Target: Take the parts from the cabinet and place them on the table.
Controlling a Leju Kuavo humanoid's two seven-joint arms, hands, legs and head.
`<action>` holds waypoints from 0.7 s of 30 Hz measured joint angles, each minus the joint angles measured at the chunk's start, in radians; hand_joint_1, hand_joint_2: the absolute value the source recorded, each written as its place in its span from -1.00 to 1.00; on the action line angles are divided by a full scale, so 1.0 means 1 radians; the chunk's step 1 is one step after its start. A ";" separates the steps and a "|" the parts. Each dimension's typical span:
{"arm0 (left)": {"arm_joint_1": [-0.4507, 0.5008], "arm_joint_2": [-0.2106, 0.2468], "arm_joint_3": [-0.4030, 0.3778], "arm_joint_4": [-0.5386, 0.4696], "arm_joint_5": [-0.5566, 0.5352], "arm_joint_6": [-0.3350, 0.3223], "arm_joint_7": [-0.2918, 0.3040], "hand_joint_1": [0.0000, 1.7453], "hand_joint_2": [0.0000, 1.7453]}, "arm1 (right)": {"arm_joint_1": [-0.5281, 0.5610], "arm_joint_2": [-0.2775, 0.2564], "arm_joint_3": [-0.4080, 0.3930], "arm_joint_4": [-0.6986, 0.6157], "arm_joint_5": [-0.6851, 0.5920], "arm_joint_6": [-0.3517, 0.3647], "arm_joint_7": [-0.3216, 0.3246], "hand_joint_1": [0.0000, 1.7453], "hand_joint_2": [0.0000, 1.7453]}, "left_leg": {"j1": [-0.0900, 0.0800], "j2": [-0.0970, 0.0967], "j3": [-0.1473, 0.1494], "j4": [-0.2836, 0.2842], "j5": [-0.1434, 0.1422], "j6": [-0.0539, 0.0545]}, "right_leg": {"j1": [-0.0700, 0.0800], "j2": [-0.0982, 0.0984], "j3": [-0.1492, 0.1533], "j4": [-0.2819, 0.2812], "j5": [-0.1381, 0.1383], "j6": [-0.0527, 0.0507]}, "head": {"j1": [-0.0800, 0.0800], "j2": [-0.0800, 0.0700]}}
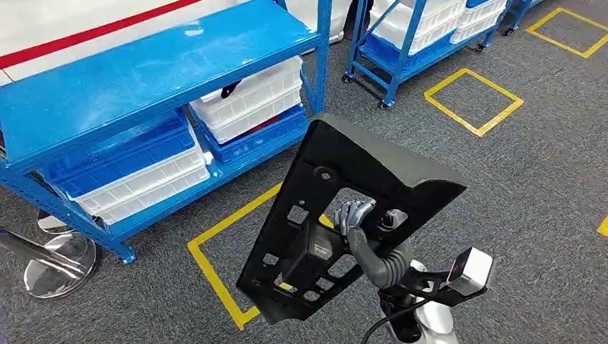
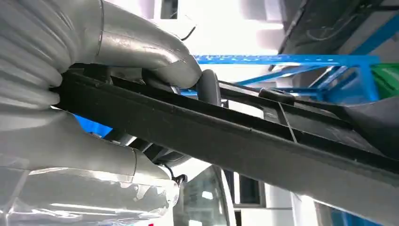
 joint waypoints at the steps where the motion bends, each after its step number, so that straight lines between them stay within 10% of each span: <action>1: 0.000 0.000 0.000 0.000 -0.002 0.000 0.000 -1.00 1.00 | 0.000 0.000 0.000 -0.001 0.000 -0.002 0.000 0.90 1.00 | 0.005 0.010 0.001 -0.007 0.007 0.006 | 0.003 0.008 0.000 -0.006 0.005 0.008 | 0.000 0.000; 3: -0.001 -0.001 0.000 0.000 -0.004 0.000 0.000 -1.00 1.00 | -0.002 -0.001 0.000 -0.005 0.000 -0.007 -0.003 0.90 1.00 | 0.006 0.032 0.001 -0.017 0.017 0.016 | 0.006 -0.061 -0.021 0.050 -0.044 0.012 | 0.005 0.000; 5: 0.001 -0.001 0.000 0.000 -0.002 0.000 0.000 -1.00 1.00 | -0.001 -0.001 0.001 -0.004 0.001 -0.010 -0.003 0.90 1.00 | 0.000 0.054 -0.006 -0.016 0.018 0.019 | 0.003 -0.085 -0.092 0.211 -0.130 0.013 | 0.005 0.000; 7: 0.002 0.000 0.000 0.000 0.001 0.000 0.000 -1.00 1.00 | -0.001 -0.001 0.001 -0.004 0.003 -0.012 -0.002 0.90 1.00 | -0.003 0.075 -0.009 -0.015 0.019 0.020 | 0.002 -0.090 -0.119 0.280 -0.141 0.013 | 0.004 0.000; 10: 0.001 -0.001 0.000 0.000 0.003 0.003 -0.002 -1.00 1.00 | -0.001 -0.001 0.001 -0.004 0.018 -0.021 -0.005 0.90 1.00 | -0.007 0.104 -0.006 -0.014 0.017 0.020 | 0.004 -0.111 -0.014 0.107 -0.047 0.003 | 0.004 0.000; 12: 0.001 0.000 0.000 0.000 0.002 0.003 -0.002 -1.00 1.00 | -0.003 0.000 0.002 -0.005 0.034 -0.031 -0.010 0.90 1.00 | -0.017 0.121 -0.007 -0.008 0.010 0.010 | 0.025 -0.174 0.047 -0.015 -0.040 -0.015 | 0.005 0.000; 16: -0.002 0.002 0.001 0.000 0.006 0.000 -0.002 -1.00 1.00 | 0.002 0.000 0.003 -0.011 0.054 -0.042 -0.016 0.90 1.00 | -0.018 0.152 -0.008 -0.006 -0.001 -0.004 | 0.012 -0.133 0.041 -0.022 -0.029 -0.035 | 0.003 0.000; 18: 0.000 0.003 0.005 0.000 0.009 -0.003 -0.002 -1.00 1.00 | 0.001 0.005 0.009 -0.013 0.058 -0.049 -0.014 0.90 1.00 | -0.010 0.071 -0.035 0.072 -0.057 -0.015 | 0.009 -0.119 0.039 -0.024 -0.025 -0.042 | 0.002 0.000; 21: -0.007 0.006 0.008 0.000 0.006 -0.012 -0.002 -1.00 1.00 | 0.002 0.012 0.015 -0.013 0.070 -0.059 -0.011 0.90 1.00 | -0.003 0.054 -0.135 0.298 -0.151 -0.025 | 0.009 -0.090 0.035 -0.021 -0.023 -0.044 | 0.003 0.000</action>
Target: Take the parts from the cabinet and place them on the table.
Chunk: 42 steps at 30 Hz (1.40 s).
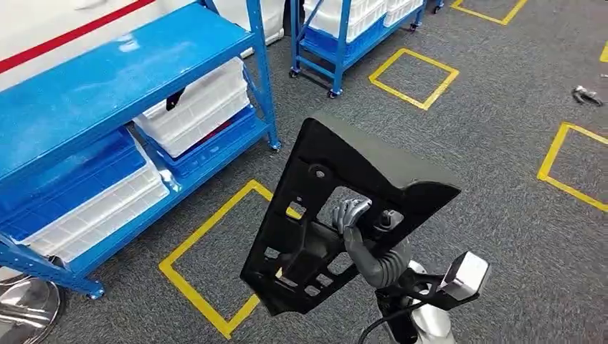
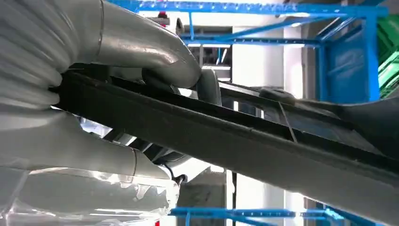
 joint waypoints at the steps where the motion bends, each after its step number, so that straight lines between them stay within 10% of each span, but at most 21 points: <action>1: -0.002 0.000 0.000 0.000 -0.001 -0.002 0.000 -1.00 1.00 | 0.001 0.000 0.000 0.000 0.002 -0.002 0.001 0.90 1.00 | 0.003 0.000 -0.005 0.014 0.009 -0.001 | -0.001 0.011 0.000 0.002 0.000 0.000 | 0.000 0.000; 3: -0.001 0.002 0.000 0.000 -0.010 -0.005 0.003 -1.00 1.00 | 0.002 0.000 0.000 0.000 0.004 -0.011 0.000 0.90 1.00 | 0.010 -0.002 0.046 -0.096 0.090 -0.003 | -0.003 0.037 0.001 0.008 -0.001 0.001 | 0.000 0.000; 5: 0.004 0.004 0.000 0.000 -0.015 -0.006 0.003 -1.00 1.00 | 0.007 0.000 0.001 0.000 0.006 -0.017 -0.008 0.90 1.00 | 0.020 -0.048 0.116 -0.264 0.163 -0.003 | -0.006 0.061 -0.001 0.014 -0.003 0.008 | 0.000 0.000; 6: 0.008 0.005 0.000 0.000 -0.019 -0.007 0.003 -1.00 1.00 | 0.009 0.000 0.001 -0.001 0.007 -0.021 -0.013 0.90 1.00 | 0.017 -0.080 0.121 -0.277 0.155 -0.001 | -0.002 0.072 -0.008 0.021 -0.001 0.017 | 0.001 0.000; 10: 0.007 0.008 -0.003 0.000 -0.031 -0.008 -0.005 -1.00 1.00 | 0.031 -0.002 0.001 -0.008 0.010 -0.034 -0.024 0.90 1.00 | 0.018 -0.053 0.123 -0.299 0.158 0.027 | -0.007 0.102 -0.027 0.017 0.014 0.045 | 0.002 0.000; 13: 0.009 0.008 -0.008 0.000 -0.035 -0.007 -0.009 -1.00 1.00 | 0.038 -0.008 -0.001 -0.018 0.008 -0.040 -0.028 0.90 1.00 | 0.014 -0.016 0.126 -0.308 0.166 0.044 | -0.007 0.017 -0.085 0.141 -0.069 0.056 | 0.010 0.000; 16: 0.013 0.009 -0.009 0.000 -0.037 -0.001 -0.008 -1.00 1.00 | 0.053 -0.013 -0.010 -0.019 0.005 -0.039 -0.031 0.90 1.00 | 0.007 0.023 0.125 -0.307 0.164 0.046 | -0.011 0.001 -0.168 0.319 -0.127 0.064 | 0.010 0.000; 19: 0.010 0.009 -0.010 0.000 -0.038 0.000 -0.002 -1.00 1.00 | 0.051 -0.018 -0.022 -0.019 -0.005 -0.029 -0.031 0.90 1.00 | 0.004 0.052 0.130 -0.307 0.160 0.045 | -0.009 -0.016 -0.068 0.141 -0.025 0.056 | 0.010 0.000; 21: 0.009 0.008 -0.010 0.000 -0.037 0.002 0.000 -1.00 1.00 | 0.041 -0.019 -0.027 -0.018 -0.010 -0.019 -0.031 0.90 1.00 | -0.004 0.066 0.134 -0.306 0.153 0.037 | 0.009 -0.091 0.002 0.016 -0.011 0.041 | 0.010 0.000; 25: 0.004 0.006 -0.010 0.000 -0.031 0.003 -0.002 -1.00 1.00 | 0.027 -0.020 -0.040 -0.008 -0.020 -0.004 -0.034 0.90 1.00 | -0.009 0.103 0.142 -0.308 0.147 0.022 | 0.009 -0.051 -0.007 0.004 -0.003 0.021 | 0.009 0.000; 28: 0.007 0.005 -0.010 0.000 -0.027 0.003 -0.003 -1.00 1.00 | 0.015 -0.020 -0.045 0.000 -0.022 0.000 -0.037 0.90 1.00 | 0.001 0.013 0.091 -0.186 0.063 0.013 | 0.000 -0.024 -0.003 -0.005 0.006 0.002 | 0.008 0.000; 31: -0.003 0.005 -0.009 0.000 -0.026 -0.003 -0.004 -1.00 1.00 | 0.015 -0.020 -0.047 0.011 -0.022 0.002 -0.037 0.90 1.00 | 0.005 -0.001 -0.002 0.015 -0.007 0.005 | 0.001 0.007 -0.005 -0.002 0.006 0.002 | 0.009 0.000; 35: -0.001 0.006 -0.010 0.000 -0.034 -0.016 0.010 -1.00 1.00 | 0.015 -0.020 -0.050 0.017 -0.023 0.003 -0.038 0.90 1.00 | 0.016 -0.022 0.096 -0.213 0.151 0.004 | -0.004 0.058 -0.003 0.010 0.002 0.009 | 0.008 0.000; 36: 0.003 0.006 -0.010 0.000 -0.041 -0.022 0.018 -1.00 1.00 | 0.015 -0.020 -0.052 0.018 -0.024 0.004 -0.039 0.90 1.00 | 0.022 -0.076 0.115 -0.258 0.151 0.006 | -0.004 0.070 -0.009 0.014 0.000 0.015 | 0.010 0.000; 37: 0.004 0.006 -0.010 0.001 -0.047 -0.025 0.020 -1.00 1.00 | 0.012 -0.020 -0.053 0.018 -0.024 0.005 -0.039 0.90 1.00 | 0.020 -0.086 0.117 -0.280 0.151 0.007 | -0.001 0.080 -0.018 0.023 0.002 0.021 | 0.008 0.000; 41: 0.000 0.004 -0.018 0.000 -0.055 -0.040 0.037 -1.00 1.00 | 0.014 -0.021 -0.057 0.019 -0.024 0.011 -0.039 0.90 1.00 | 0.020 -0.057 0.117 -0.296 0.158 0.032 | -0.008 0.113 -0.033 0.020 0.014 0.048 | 0.009 0.000; 42: -0.002 0.003 -0.020 0.000 -0.056 -0.041 0.039 -1.00 1.00 | 0.016 -0.021 -0.060 0.019 -0.025 0.012 -0.039 0.90 1.00 | 0.020 -0.043 0.125 -0.302 0.162 0.038 | -0.007 0.080 -0.041 0.038 -0.001 0.050 | 0.011 0.000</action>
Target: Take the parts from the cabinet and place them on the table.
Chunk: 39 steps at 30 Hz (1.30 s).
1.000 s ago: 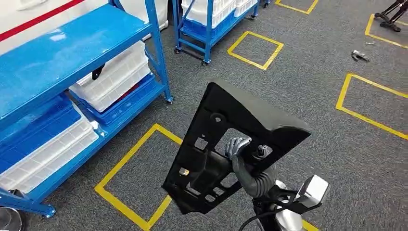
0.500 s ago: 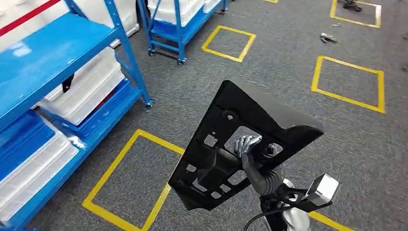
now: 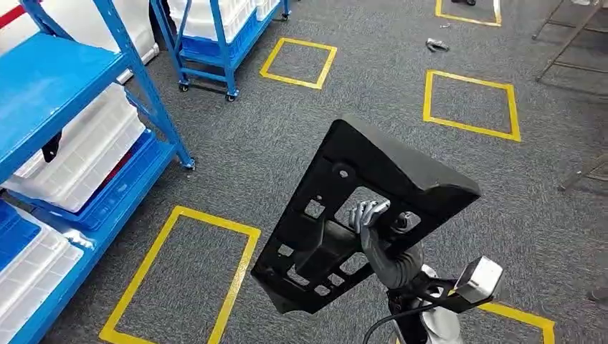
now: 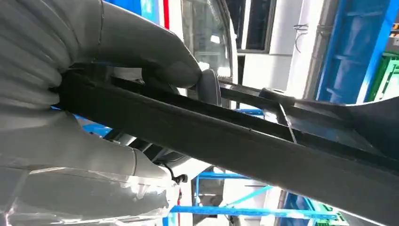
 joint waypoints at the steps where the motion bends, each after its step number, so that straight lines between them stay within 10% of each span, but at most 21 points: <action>1: 0.001 -0.001 0.000 0.000 -0.001 0.002 0.001 -1.00 1.00 | -0.004 -0.001 0.000 0.000 0.000 0.001 0.000 0.90 1.00 | -0.001 0.010 0.002 -0.003 0.002 0.005 | 0.004 -0.039 -0.021 0.047 -0.032 0.003 | 0.007 0.000; 3: 0.005 0.000 -0.001 0.000 -0.009 0.009 0.007 -1.00 1.00 | -0.006 -0.001 0.000 0.002 -0.001 0.003 0.000 0.90 1.00 | -0.007 0.034 0.000 -0.002 0.001 0.007 | 0.001 -0.075 -0.094 0.201 -0.104 0.010 | 0.008 0.000; 5: 0.006 0.000 -0.007 0.000 -0.025 0.020 0.014 -1.00 1.00 | -0.004 -0.001 0.000 0.006 -0.001 0.003 0.002 0.90 1.00 | -0.011 0.059 0.001 -0.001 -0.001 0.009 | -0.002 -0.081 -0.133 0.279 -0.115 0.012 | 0.008 0.000; 8: 0.003 0.000 -0.018 0.000 -0.046 0.023 0.032 -1.00 1.00 | -0.005 -0.001 0.000 0.006 -0.001 0.006 0.003 0.90 1.00 | -0.015 0.089 0.010 -0.001 -0.009 0.006 | 0.000 -0.101 -0.022 0.074 -0.001 0.002 | 0.008 0.000; 10: 0.003 0.000 -0.027 0.000 -0.060 0.029 0.040 -1.00 1.00 | -0.008 -0.001 0.000 0.006 -0.001 0.007 0.008 0.90 1.00 | -0.024 0.102 0.014 0.001 -0.017 -0.001 | 0.020 -0.161 0.029 -0.020 -0.002 -0.010 | 0.008 0.000; 14: -0.006 0.001 -0.047 0.000 -0.090 0.035 0.063 -1.00 1.00 | -0.005 -0.001 -0.002 0.000 -0.001 0.005 0.012 0.90 1.00 | -0.028 0.135 0.024 -0.004 -0.024 -0.018 | 0.015 -0.119 0.025 -0.033 0.005 -0.033 | 0.007 0.000; 17: -0.008 0.002 -0.054 0.000 -0.082 0.020 0.068 -1.00 1.00 | -0.004 0.003 -0.002 -0.008 0.000 0.000 0.012 0.90 1.00 | -0.021 0.046 -0.030 0.132 -0.110 -0.025 | 0.009 -0.099 0.031 -0.040 0.010 -0.050 | 0.006 0.000; 20: -0.021 0.003 -0.054 0.000 -0.080 0.014 0.066 -1.00 1.00 | 0.002 0.003 -0.002 -0.008 0.000 0.000 0.013 0.90 1.00 | -0.021 0.042 -0.110 0.313 -0.169 -0.028 | 0.011 -0.068 0.031 -0.037 0.010 -0.050 | 0.006 0.000; 23: -0.016 0.003 -0.054 0.000 -0.076 0.004 0.067 -1.00 1.00 | 0.002 0.003 -0.002 -0.008 0.000 -0.006 0.013 0.90 1.00 | -0.015 0.033 -0.044 0.153 -0.048 -0.026 | 0.009 -0.027 0.032 -0.028 0.008 -0.048 | 0.006 0.000; 24: -0.011 0.004 -0.054 0.000 -0.070 -0.004 0.067 -1.00 1.00 | 0.003 0.003 -0.002 -0.008 0.000 -0.008 0.013 0.90 1.00 | -0.009 0.004 -0.011 0.065 -0.002 -0.027 | 0.009 -0.014 0.031 -0.022 0.005 -0.043 | 0.006 0.000; 25: -0.007 0.005 -0.053 0.000 -0.065 -0.010 0.064 -1.00 1.00 | 0.003 0.003 -0.002 -0.009 -0.001 -0.009 0.013 0.90 1.00 | -0.007 -0.043 -0.005 0.048 -0.018 -0.027 | 0.011 -0.004 0.024 -0.017 0.006 -0.037 | 0.006 0.000; 29: -0.009 0.006 -0.053 0.000 -0.060 -0.016 0.061 -1.00 1.00 | 0.012 0.003 0.001 -0.015 -0.002 -0.009 0.014 0.90 1.00 | -0.012 -0.022 0.002 0.019 -0.017 -0.007 | 0.006 0.030 0.002 -0.019 0.023 -0.011 | 0.007 0.000; 32: -0.004 0.006 -0.052 0.000 -0.060 -0.017 0.061 -1.00 1.00 | 0.012 0.003 0.001 -0.019 -0.003 -0.012 0.014 0.90 1.00 | -0.010 0.016 0.009 0.002 -0.006 0.010 | 0.009 -0.069 -0.042 0.077 -0.044 0.000 | 0.013 0.000; 35: -0.002 0.008 -0.051 0.000 -0.058 -0.017 0.061 -1.00 1.00 | 0.017 0.002 0.002 -0.018 -0.004 -0.011 0.014 0.90 1.00 | -0.015 0.052 0.008 0.003 -0.009 0.014 | 0.001 -0.078 -0.132 0.267 -0.116 0.008 | 0.014 0.000; 37: -0.001 0.009 -0.050 0.000 -0.052 -0.016 0.061 -1.00 1.00 | 0.019 0.002 0.002 -0.018 -0.005 -0.009 0.014 0.90 1.00 | -0.016 0.076 0.011 0.003 -0.014 0.013 | -0.001 -0.082 -0.108 0.218 -0.065 0.008 | 0.013 0.000; 39: -0.001 0.009 -0.050 0.000 -0.051 -0.016 0.061 -1.00 1.00 | 0.018 0.002 0.002 -0.019 -0.005 -0.008 0.014 0.90 1.00 | -0.016 0.093 0.021 0.002 -0.024 0.010 | 0.001 -0.109 -0.011 0.046 0.018 -0.001 | 0.013 0.000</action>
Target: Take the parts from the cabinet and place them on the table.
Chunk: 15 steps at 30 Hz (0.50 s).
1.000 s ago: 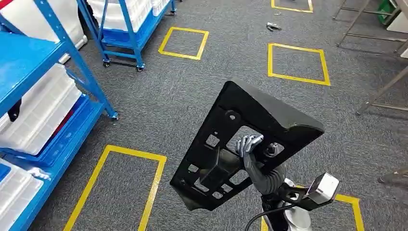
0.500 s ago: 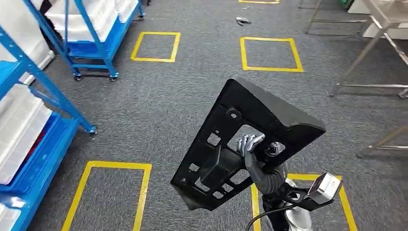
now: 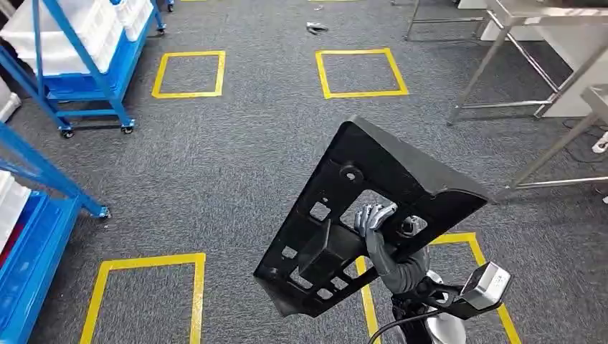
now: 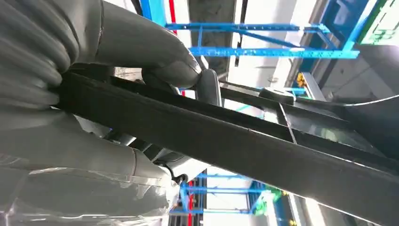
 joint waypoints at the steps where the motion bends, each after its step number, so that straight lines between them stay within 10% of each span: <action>1: 0.002 0.000 0.000 0.000 0.000 0.000 0.000 -1.00 1.00 | -0.002 0.000 0.000 0.000 0.000 0.002 0.000 0.90 1.00 | -0.001 0.007 0.004 -0.001 -0.004 -0.003 | 0.008 -0.044 0.029 -0.056 -0.007 -0.005 | 0.000 0.000; 5: 0.002 0.002 0.004 0.000 0.003 0.003 0.002 -1.00 1.00 | -0.005 0.000 0.003 0.000 -0.003 0.006 0.000 0.90 1.00 | -0.007 0.043 0.018 -0.009 -0.014 -0.020 | 0.026 -0.023 0.034 -0.070 -0.021 -0.026 | 0.001 0.000; 6: -0.002 0.002 0.004 0.000 0.003 0.003 0.003 -1.00 1.00 | -0.005 0.000 0.004 0.000 -0.003 0.007 0.000 0.90 1.00 | -0.009 0.047 0.020 -0.006 -0.024 -0.028 | 0.010 -0.012 0.049 -0.086 -0.013 -0.036 | 0.000 0.000; 8: 0.002 0.003 0.005 0.000 0.002 -0.001 0.005 -1.00 1.00 | -0.014 0.001 0.008 0.001 -0.004 0.008 0.000 0.90 1.00 | -0.003 -0.031 -0.006 0.070 -0.065 -0.035 | 0.010 0.002 0.060 -0.093 -0.015 -0.045 | -0.005 0.000; 11: -0.014 0.005 0.007 -0.001 0.002 -0.006 -0.003 -1.00 1.00 | -0.016 0.002 0.011 0.004 -0.005 0.009 -0.001 0.90 1.00 | -0.001 -0.053 -0.127 0.295 -0.137 -0.043 | 0.011 0.032 0.066 -0.092 -0.022 -0.052 | -0.006 0.000; 13: -0.017 0.006 0.007 -0.001 0.001 -0.006 -0.005 -1.00 1.00 | -0.013 0.002 0.012 0.006 -0.005 0.009 0.000 0.90 1.00 | 0.003 -0.053 -0.130 0.277 -0.084 -0.047 | 0.009 0.058 0.076 -0.091 -0.029 -0.048 | -0.006 0.000; 15: -0.013 0.006 0.007 0.000 -0.002 -0.006 -0.005 -1.00 1.00 | -0.013 0.002 0.012 0.006 -0.005 0.008 -0.001 0.90 1.00 | 0.011 -0.066 -0.076 0.124 0.030 -0.051 | 0.004 0.089 0.086 -0.080 -0.041 -0.038 | -0.006 0.000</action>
